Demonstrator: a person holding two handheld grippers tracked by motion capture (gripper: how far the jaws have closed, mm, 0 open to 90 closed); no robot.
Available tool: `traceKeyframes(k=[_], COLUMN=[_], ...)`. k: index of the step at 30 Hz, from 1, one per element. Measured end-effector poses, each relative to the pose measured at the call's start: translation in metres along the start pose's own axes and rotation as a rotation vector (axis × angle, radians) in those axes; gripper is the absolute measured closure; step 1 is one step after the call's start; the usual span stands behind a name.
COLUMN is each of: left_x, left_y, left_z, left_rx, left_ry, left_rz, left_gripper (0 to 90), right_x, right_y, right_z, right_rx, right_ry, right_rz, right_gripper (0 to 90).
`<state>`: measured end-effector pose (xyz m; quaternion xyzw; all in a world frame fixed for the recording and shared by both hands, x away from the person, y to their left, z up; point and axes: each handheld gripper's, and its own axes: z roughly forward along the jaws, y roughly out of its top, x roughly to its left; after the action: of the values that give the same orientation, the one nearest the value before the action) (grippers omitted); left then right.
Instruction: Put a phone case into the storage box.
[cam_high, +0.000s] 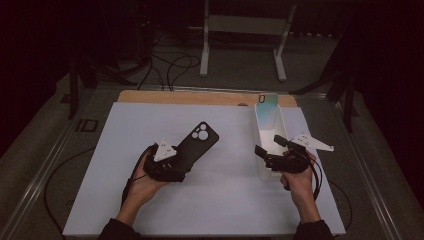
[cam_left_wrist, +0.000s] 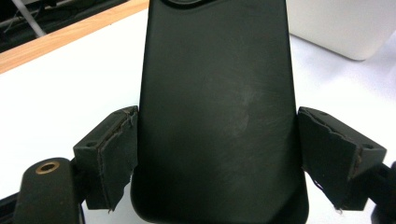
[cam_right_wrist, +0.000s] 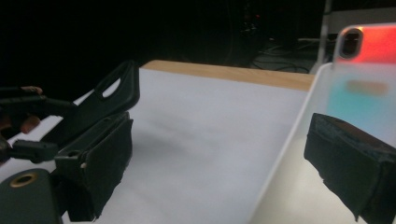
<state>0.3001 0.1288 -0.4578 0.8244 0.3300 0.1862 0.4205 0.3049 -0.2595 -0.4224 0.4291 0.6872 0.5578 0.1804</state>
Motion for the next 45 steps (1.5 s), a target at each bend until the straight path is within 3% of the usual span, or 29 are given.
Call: traceKeyframes(k=[21,35,43,45], left_x=[-0.003,-0.012,-0.018,-0.020], left_y=[0.001,0.007,0.010,0.010], left_z=[-0.009,-0.009,-0.011,-0.011], left_rx=[-0.051,-0.068,-0.094,-0.098], left_ry=[-0.011,-0.033,-0.055,-0.060], left_rz=[-0.005,0.020,0.027,0.032], left_gripper=[16.6,16.5,16.3,16.4], right_x=[0.033,0.058,0.069,0.071], right_y=[0.016,0.021,0.017,0.017], right_z=[0.037,0.065,0.077,0.079], right_rx=[0.082,0.140,0.183,0.191], right_ry=[0.092,0.171,0.218,0.229], right_rz=[-0.054,-0.049,-0.024,-0.021], right_gripper=[8.1,8.7,15.5,20.7])
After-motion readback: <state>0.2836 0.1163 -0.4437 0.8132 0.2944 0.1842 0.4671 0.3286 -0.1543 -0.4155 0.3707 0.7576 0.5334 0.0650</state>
